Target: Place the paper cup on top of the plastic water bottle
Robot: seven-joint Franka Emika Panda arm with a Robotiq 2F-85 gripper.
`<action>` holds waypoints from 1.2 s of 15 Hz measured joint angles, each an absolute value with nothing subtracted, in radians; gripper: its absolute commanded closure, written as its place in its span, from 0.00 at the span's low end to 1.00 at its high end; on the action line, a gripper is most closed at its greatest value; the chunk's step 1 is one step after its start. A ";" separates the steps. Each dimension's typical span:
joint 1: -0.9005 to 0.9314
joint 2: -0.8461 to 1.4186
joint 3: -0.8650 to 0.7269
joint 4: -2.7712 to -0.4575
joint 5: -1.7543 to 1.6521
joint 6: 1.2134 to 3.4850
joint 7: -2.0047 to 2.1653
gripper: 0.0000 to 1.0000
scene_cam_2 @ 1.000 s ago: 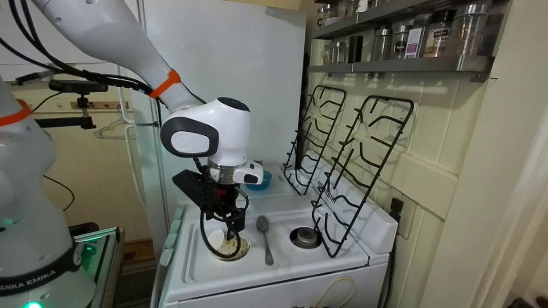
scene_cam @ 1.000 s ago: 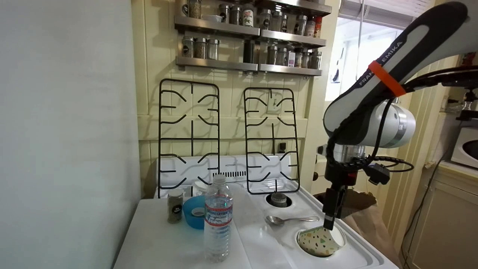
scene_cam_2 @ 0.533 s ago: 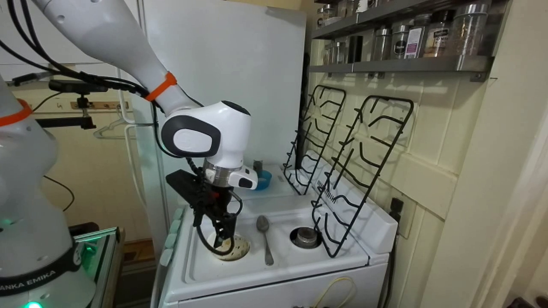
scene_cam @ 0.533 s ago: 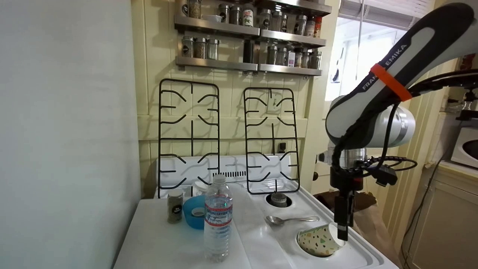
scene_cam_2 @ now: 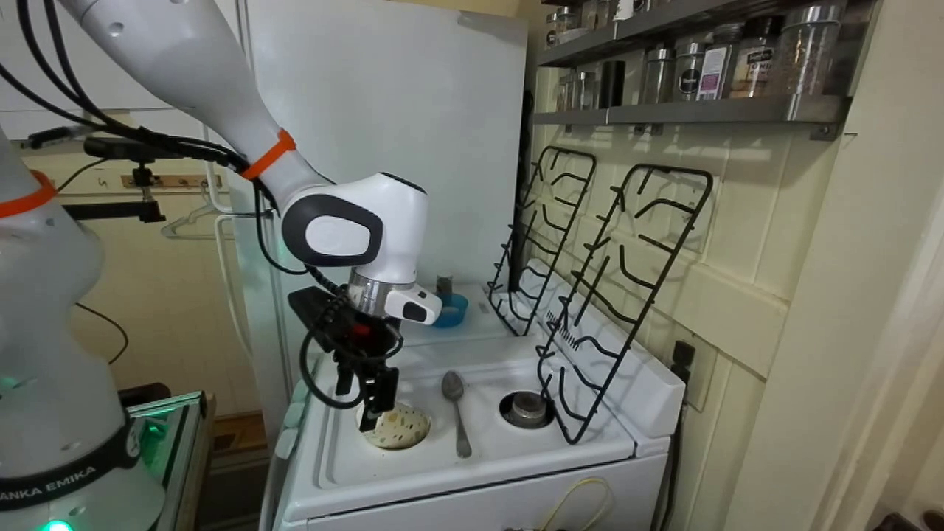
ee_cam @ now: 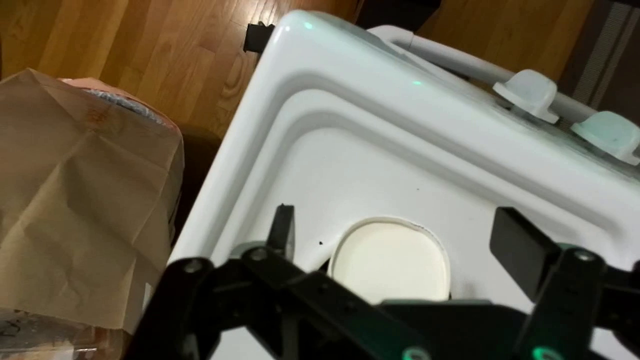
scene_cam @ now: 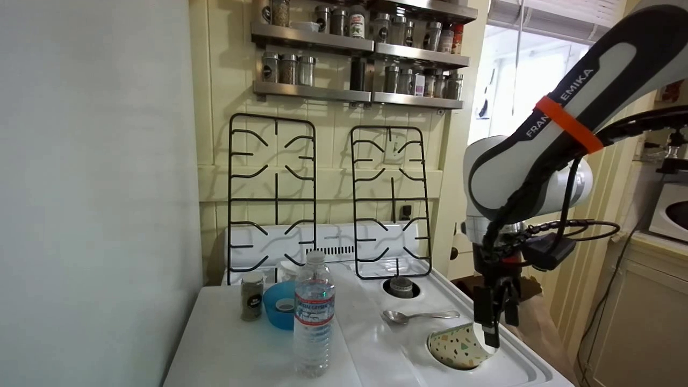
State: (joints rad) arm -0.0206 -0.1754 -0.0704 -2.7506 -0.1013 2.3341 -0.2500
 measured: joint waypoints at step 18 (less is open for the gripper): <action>-0.030 -0.081 -0.055 -2.746 -0.102 2.493 -0.233 0.00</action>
